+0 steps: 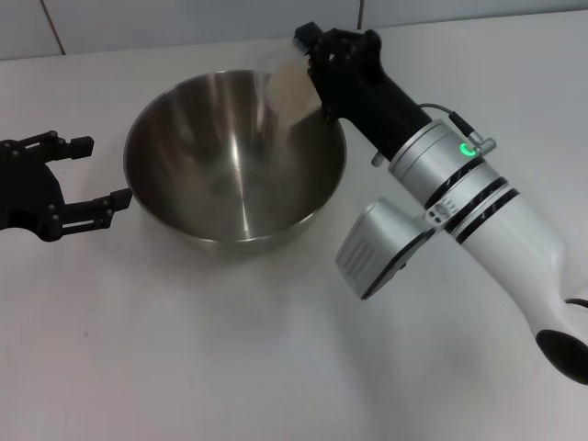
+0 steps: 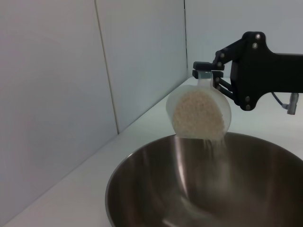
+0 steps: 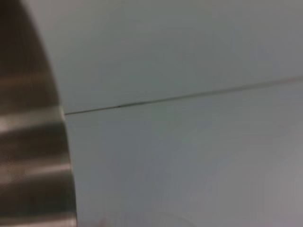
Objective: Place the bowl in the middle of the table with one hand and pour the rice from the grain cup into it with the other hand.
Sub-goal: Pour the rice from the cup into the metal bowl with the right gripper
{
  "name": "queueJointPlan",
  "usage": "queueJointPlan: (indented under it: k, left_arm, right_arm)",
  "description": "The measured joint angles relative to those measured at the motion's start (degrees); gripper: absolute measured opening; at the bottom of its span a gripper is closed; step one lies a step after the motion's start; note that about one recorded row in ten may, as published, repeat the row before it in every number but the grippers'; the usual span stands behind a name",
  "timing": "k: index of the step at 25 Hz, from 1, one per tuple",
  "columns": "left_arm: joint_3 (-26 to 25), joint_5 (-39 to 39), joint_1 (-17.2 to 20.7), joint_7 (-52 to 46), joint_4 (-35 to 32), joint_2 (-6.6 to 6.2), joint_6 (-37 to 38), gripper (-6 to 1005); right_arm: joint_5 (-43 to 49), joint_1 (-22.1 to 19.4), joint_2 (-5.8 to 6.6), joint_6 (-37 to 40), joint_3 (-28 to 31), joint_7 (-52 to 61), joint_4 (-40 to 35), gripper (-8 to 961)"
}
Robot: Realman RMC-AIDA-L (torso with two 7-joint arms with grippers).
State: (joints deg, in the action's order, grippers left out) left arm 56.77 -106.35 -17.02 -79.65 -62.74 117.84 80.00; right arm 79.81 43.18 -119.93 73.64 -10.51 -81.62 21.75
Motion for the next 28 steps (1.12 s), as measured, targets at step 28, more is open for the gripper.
queueJointPlan:
  k: [28]
  left_arm:
    - [0.3,-1.7,-1.0,-0.4,0.0,0.29,-0.3,806]
  right_arm:
    - [16.4,-0.8,0.05,-10.3,8.2,-66.9,8.0,14]
